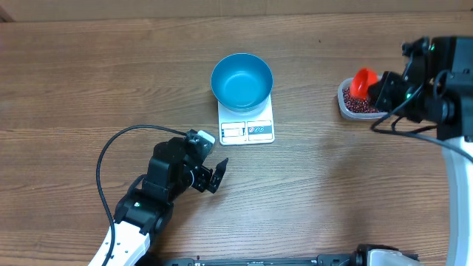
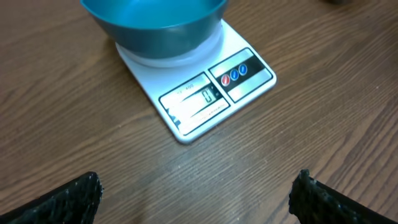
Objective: Scoop item into bowl and weigh 150g on scale
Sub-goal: 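Lower the red scoop with right gripper into the bean container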
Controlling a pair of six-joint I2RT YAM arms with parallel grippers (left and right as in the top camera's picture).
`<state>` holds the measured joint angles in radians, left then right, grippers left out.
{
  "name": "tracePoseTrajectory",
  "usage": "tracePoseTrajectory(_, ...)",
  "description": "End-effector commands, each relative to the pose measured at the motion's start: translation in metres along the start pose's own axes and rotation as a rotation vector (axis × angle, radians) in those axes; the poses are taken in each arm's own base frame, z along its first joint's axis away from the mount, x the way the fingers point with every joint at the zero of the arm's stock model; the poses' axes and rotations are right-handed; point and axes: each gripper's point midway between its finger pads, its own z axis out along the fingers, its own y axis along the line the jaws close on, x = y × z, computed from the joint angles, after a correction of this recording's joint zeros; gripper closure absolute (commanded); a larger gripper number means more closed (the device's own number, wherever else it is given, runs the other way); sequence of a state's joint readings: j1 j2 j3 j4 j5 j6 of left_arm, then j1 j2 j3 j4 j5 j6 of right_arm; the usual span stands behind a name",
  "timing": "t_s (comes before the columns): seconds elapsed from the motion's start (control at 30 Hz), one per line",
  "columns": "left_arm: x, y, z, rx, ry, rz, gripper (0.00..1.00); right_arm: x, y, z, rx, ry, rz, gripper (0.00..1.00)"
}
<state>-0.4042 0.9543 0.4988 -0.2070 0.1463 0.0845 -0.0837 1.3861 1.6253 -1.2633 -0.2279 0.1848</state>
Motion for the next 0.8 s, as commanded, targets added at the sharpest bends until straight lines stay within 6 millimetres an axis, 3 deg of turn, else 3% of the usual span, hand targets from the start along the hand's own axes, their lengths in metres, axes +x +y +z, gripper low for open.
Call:
tracePoseTrajectory(0.0, -0.002, -0.003, 0.001, 0.012, -0.013, 0.002, 0.0, -0.018, -0.011, -0.01, 0.045, -0.052, -0.021, 0.97)
tracePoseTrajectory(0.2, -0.004, -0.003, 0.001, 0.012, -0.021, 0.003, 0.01, -0.034, -0.045, -0.015, 0.112, -0.103, -0.006, 0.96)
tracePoseTrajectory(0.4, -0.002, -0.003, 0.001, 0.013, -0.014, 0.002, 0.0, -0.038, -0.063, -0.014, 0.163, -0.096, -0.154, 0.96)
tracePoseTrajectory(0.53, -0.002, -0.003, 0.001, 0.013, -0.014, 0.002, 0.0, -0.045, -0.075, 0.0, 0.211, -0.084, -0.204, 0.96)
tracePoseTrajectory(0.77, -0.002, -0.003, 0.001, 0.013, -0.014, 0.002, 0.0, -0.041, -0.095, 0.051, 0.214, 0.057, -0.293, 0.96)
